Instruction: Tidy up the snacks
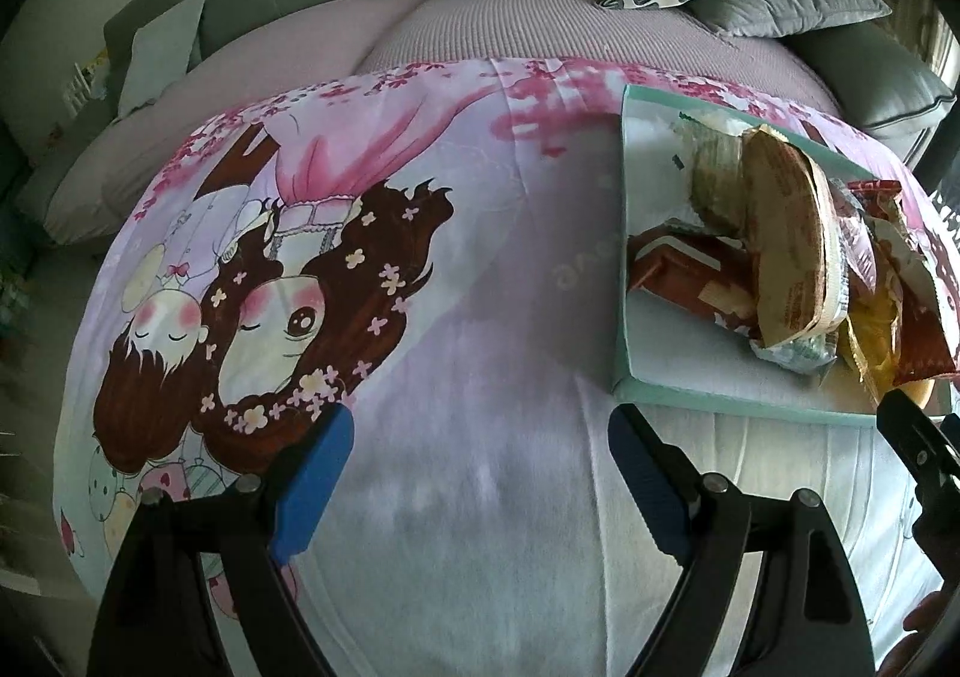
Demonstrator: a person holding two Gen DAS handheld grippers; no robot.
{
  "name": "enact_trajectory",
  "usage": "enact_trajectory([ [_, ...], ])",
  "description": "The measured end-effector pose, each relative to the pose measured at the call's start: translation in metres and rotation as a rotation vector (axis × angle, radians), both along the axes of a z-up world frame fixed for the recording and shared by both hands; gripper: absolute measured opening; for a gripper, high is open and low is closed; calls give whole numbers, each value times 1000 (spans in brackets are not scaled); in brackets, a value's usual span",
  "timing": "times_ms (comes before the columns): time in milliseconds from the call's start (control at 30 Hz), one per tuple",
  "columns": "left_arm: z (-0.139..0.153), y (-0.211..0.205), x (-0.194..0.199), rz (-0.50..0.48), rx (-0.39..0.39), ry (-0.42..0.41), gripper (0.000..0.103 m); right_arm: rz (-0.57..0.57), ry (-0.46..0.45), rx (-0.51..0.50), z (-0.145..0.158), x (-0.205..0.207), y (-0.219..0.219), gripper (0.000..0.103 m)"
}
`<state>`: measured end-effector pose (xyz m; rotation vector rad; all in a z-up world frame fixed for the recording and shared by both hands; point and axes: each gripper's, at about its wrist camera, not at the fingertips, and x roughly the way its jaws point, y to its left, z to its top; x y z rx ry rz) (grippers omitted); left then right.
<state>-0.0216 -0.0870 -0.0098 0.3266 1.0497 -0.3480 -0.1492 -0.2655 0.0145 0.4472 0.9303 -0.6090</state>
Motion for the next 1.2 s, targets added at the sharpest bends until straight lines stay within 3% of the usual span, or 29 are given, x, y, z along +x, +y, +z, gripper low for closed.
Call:
enact_trajectory([
  [933,-3,0,-3,-5,21,-13,87,23,15,7,-4,0,4,103],
  [1200,2,7,1,28,-16,-16,87,23,15,7,-4,0,4,103],
])
